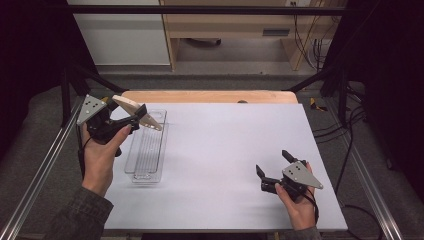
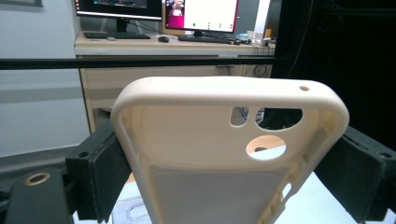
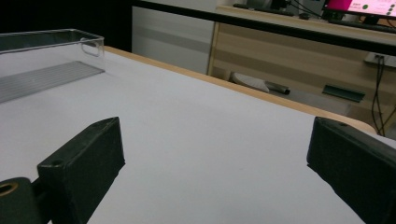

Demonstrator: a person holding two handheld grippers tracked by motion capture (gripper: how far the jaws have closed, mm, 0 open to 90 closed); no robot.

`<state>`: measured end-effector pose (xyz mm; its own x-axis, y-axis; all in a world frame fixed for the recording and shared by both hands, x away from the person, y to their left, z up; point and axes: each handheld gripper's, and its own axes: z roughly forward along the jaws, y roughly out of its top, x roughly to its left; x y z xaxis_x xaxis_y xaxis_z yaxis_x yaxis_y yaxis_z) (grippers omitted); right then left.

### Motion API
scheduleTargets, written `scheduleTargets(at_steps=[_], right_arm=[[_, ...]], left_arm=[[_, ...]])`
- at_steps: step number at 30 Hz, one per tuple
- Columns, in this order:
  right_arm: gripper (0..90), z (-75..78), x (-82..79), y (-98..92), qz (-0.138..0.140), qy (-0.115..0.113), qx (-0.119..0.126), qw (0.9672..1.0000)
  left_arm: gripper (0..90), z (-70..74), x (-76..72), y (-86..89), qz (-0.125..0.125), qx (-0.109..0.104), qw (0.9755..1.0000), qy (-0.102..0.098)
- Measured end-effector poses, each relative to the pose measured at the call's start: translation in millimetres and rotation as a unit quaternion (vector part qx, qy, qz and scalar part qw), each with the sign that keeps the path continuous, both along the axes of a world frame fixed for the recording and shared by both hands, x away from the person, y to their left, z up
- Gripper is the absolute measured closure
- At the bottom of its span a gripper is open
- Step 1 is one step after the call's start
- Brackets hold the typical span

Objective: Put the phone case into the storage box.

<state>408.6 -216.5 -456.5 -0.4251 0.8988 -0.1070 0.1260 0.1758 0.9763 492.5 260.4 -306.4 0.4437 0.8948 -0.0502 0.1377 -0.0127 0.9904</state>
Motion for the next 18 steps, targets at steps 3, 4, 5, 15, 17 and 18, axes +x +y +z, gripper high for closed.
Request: scheduleTargets(at_steps=[3, 4, 5, 15, 17, 18], right_arm=[[4.1, -1.0, 0.7, -1.8, -0.004, -0.003, 0.006, 1.0000], [4.1, -1.5, 0.6, -2.3, -0.005, 0.000, 0.010, 0.9999], [4.2, -2.0, 0.5, -3.1, -0.008, 0.004, 0.014, 0.9999], [3.8, -5.4, -1.9, -13.2, -0.013, 0.005, 0.050, 0.9986], [3.7, -6.0, -3.0, -14.8, -0.011, 0.004, 0.051, 0.9986], [3.4, -6.5, -3.8, -15.2, -0.010, 0.003, 0.053, 0.9986]], left_arm=[[10.4, -0.1, 3.7, 0.9, 0.005, 0.003, 1.0000, 0.003], [10.4, 0.1, 4.9, 1.0, 0.007, 0.004, 1.0000, 0.004], [10.4, 0.4, 6.1, 1.0, 0.009, 0.004, 0.9999, 0.004], [10.5, 0.2, 18.3, -0.3, 0.021, 0.012, 0.9996, 0.011], [10.5, 0.0, 20.5, -0.6, 0.023, 0.013, 0.9996, 0.012], [10.4, 0.1, 21.5, -0.6, 0.024, 0.014, 0.9995, 0.013]])
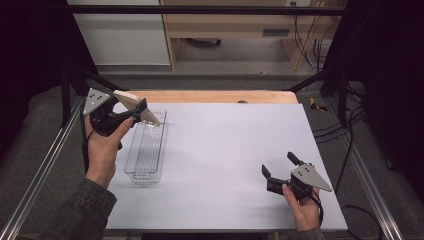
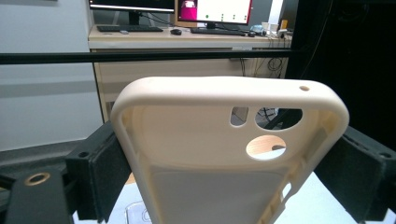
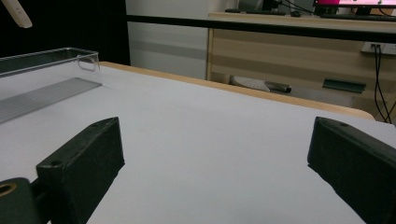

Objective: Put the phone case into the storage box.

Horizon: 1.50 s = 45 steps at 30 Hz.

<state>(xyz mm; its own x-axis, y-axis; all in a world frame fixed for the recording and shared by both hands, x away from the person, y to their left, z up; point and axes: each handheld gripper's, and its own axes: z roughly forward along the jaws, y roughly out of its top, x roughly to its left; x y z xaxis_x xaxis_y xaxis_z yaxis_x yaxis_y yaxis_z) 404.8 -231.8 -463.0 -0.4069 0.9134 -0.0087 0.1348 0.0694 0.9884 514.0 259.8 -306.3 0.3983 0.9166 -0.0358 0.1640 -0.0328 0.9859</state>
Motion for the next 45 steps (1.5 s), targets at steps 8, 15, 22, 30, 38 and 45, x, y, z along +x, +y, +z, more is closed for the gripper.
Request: scheduleTargets(at_steps=[8, 15, 22, 30, 38, 45], right_arm=[[2.9, -4.0, -5.9, -2.8, 0.013, -0.010, -0.007, 0.9998], [3.5, -6.6, -11.0, -5.6, 0.027, -0.028, -0.023, 0.9990], [3.2, -7.5, -11.9, -4.3, 0.032, -0.026, -0.024, 0.9988], [3.2, -8.2, -12.6, 1.8, 0.042, -0.026, -0.034, 0.9982], [3.1, -8.9, -12.0, 1.9, 0.045, -0.023, -0.034, 0.9981], [3.1, -9.7, -11.4, 2.2, 0.047, -0.020, -0.032, 0.9982]], left_arm=[[10.5, -3.0, 8.9, 1.1, 0.010, 0.003, 0.9999, 0.007], [10.5, -9.5, 16.7, 1.9, 0.028, 0.011, 0.9994, 0.017], [10.5, -15.7, 23.3, -1.0, 0.034, 0.018, 0.9989, 0.027], [10.5, -25.1, 32.0, -6.9, 0.044, 0.024, 0.9981, 0.036], [10.5, -37.0, 44.2, -8.1, 0.051, 0.026, 0.9972, 0.048], [10.5, -46.0, 54.6, -5.5, 0.060, 0.025, 0.9962, 0.058]])
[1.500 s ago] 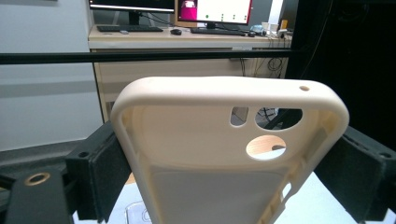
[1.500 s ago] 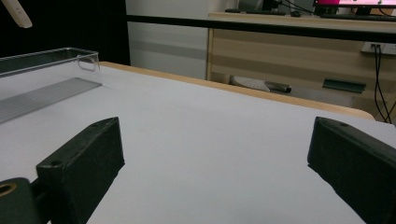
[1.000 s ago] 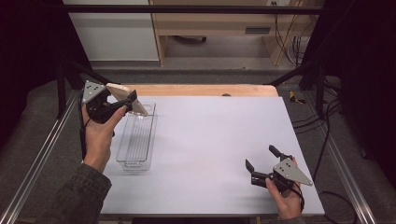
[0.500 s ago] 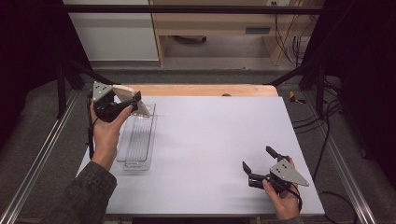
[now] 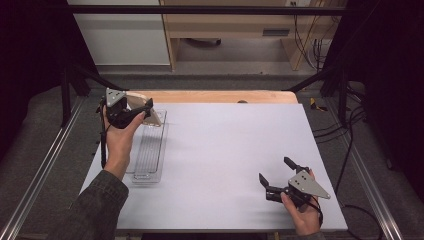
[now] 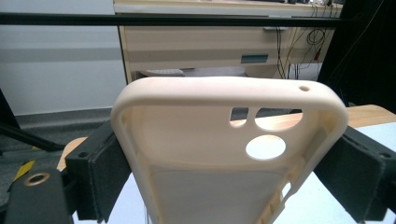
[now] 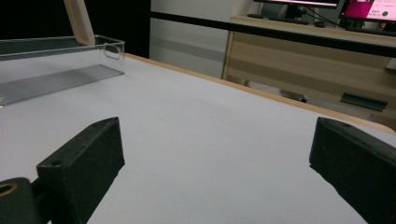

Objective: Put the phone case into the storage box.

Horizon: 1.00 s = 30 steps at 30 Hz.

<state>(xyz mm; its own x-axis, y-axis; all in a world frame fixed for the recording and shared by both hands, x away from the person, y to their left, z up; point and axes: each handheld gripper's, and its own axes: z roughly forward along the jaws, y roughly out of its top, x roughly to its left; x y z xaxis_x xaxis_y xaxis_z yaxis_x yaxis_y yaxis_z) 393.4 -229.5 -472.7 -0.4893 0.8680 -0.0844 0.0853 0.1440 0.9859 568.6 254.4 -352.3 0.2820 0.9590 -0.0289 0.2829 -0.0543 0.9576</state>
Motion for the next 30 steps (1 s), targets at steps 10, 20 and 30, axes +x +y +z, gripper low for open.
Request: scheduleTargets(at_steps=[10, 20, 30], right_arm=[[3.0, -1.5, 1.0, 1.8, 0.003, 0.007, 0.000, 1.0000], [2.8, -1.5, 1.1, 1.3, 0.003, 0.009, 0.003, 0.9999], [2.6, -1.6, 1.3, 1.1, 0.003, 0.012, 0.005, 0.9999]], left_arm=[[10.5, -8.3, 7.7, 0.9, 0.006, 0.002, 0.9999, 0.010], [10.4, -13.6, 12.5, -3.0, 0.009, 0.010, 0.9997, 0.021], [10.4, -18.4, 16.1, -2.2, 0.012, 0.013, 0.9994, 0.029]])
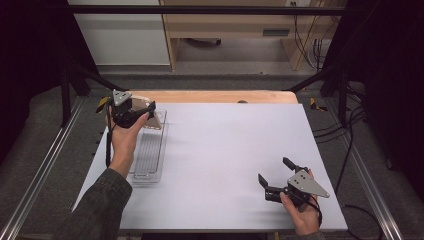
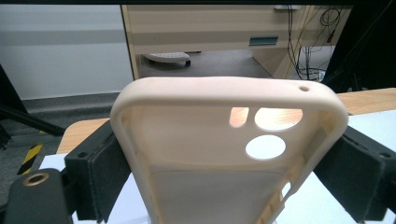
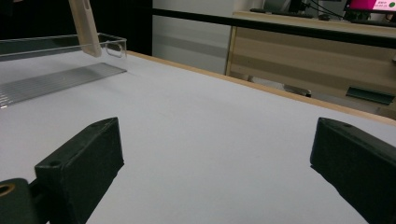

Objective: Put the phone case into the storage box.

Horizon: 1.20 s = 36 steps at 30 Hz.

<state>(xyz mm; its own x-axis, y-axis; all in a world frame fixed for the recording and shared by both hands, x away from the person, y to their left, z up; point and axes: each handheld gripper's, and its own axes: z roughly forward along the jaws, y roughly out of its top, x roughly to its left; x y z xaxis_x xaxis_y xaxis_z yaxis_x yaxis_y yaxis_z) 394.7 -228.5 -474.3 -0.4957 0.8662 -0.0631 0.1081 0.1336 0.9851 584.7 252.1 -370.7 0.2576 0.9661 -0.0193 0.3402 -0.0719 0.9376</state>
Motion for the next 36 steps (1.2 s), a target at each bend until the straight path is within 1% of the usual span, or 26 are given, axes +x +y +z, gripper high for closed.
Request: scheduleTargets(at_steps=[13, 16, 22, 30, 36], right_arm=[[2.6, -0.1, 0.1, 0.9, 0.001, 0.003, 0.000, 1.0000], [2.6, 0.0, 0.0, 0.9, 0.001, 0.003, 0.000, 1.0000], [2.6, -0.1, 0.3, 0.8, 0.001, 0.003, 0.000, 1.0000], [2.6, -0.1, 0.4, 0.7, 0.001, 0.004, 0.001, 1.0000], [2.5, -0.6, 0.6, 0.7, 0.001, 0.006, 0.002, 1.0000]], left_arm=[[10.4, -2.2, 2.3, -2.2, 0.003, -0.003, 1.0000, 0.008], [10.4, -2.7, 3.0, -0.5, 0.004, -0.002, 0.9999, 0.009], [10.4, -4.2, 5.3, 3.5, 0.004, -0.009, 0.9999, 0.012], [10.4, -7.0, 7.4, -2.8, 0.001, -0.006, 0.9999, 0.015], [10.3, -9.5, 9.4, -6.5, -0.001, 0.000, 0.9997, 0.023]])
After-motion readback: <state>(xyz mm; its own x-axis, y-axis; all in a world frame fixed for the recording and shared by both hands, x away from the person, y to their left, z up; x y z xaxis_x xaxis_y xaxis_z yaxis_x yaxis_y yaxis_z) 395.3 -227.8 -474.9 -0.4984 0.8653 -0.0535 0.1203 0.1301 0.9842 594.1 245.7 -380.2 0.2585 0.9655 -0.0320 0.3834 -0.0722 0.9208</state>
